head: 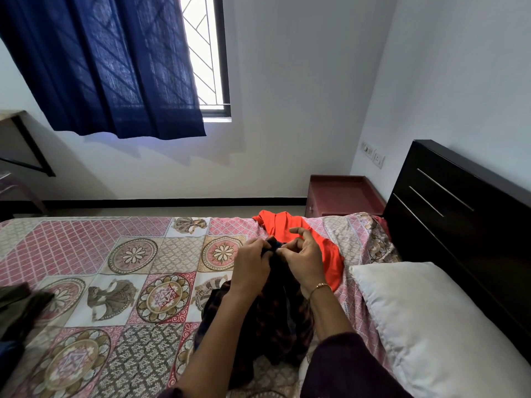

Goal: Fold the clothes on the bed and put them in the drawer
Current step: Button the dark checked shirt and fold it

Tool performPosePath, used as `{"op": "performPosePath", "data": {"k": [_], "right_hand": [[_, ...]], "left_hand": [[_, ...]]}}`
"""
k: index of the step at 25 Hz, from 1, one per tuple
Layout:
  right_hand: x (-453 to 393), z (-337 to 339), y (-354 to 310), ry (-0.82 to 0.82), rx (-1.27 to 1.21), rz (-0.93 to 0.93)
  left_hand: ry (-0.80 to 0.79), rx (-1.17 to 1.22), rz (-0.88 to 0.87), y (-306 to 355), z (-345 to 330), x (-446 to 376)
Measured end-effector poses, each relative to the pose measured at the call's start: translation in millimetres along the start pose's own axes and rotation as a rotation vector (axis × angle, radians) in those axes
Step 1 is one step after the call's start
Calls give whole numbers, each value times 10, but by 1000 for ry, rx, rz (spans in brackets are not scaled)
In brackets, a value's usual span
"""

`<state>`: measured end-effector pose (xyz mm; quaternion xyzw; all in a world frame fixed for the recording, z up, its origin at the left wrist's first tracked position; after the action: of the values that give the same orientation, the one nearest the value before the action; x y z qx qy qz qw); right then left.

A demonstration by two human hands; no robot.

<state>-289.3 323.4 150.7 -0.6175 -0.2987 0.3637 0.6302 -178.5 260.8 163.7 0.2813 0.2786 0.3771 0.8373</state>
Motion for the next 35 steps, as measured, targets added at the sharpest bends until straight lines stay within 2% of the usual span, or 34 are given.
{"op": "performPosePath", "data": {"k": [3,4,7,8,11,15,17,19,21,24,27,29,31,33,34,35], "right_hand": [[15,5,-30,-44,-40,46],[19,5,-42,-65,-49,67],[43,-11,-25,-119,-110,90],[51,-21,3,-121,-143,83],[73,-40,57,-73,-140,74],[86,-27,-22,21,106,199],[106,19,-84,105,227,305],[138,-44,-108,53,252,369],[189,-153,-35,-47,259,345],[180,-177,122,-62,279,280],[109,-166,130,-169,13,139],[99,-157,119,-213,-196,39],[113,-152,156,-185,-325,-40],[113,-147,239,-92,-408,-112],[106,-125,272,-33,-433,-139],[90,-95,291,16,-449,-159]], "left_hand": [[-48,126,68,-36,-10,5],[-87,295,160,-87,-28,20],[-256,1089,513,-152,-251,176],[-282,1240,578,-131,-297,219],[-232,1425,605,-139,-299,228],[-117,1534,511,-172,-157,166],[-92,1526,450,-157,-119,142],[-35,1456,380,-153,-56,121],[-8,1327,294,-117,20,90],[-46,1185,193,27,98,35],[-59,1015,153,-19,168,-33],[-146,878,156,-171,69,-44],[-225,893,282,-293,-110,33],[-59,765,398,-362,-114,101],[50,577,381,-336,-35,109],[94,378,327,-266,9,105]]}}
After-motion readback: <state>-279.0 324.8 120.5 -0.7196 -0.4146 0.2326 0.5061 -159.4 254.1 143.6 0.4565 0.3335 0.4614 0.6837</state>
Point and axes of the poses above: each hand's wrist, its own x-axis away from the middle knuckle, its own z-axis out of the back of the hand, y = z × x, the point moved 7 cm from there along -x, towards the middle knuckle, and after that the axes turned 9 degrees about -y, right-handed, at the moved point
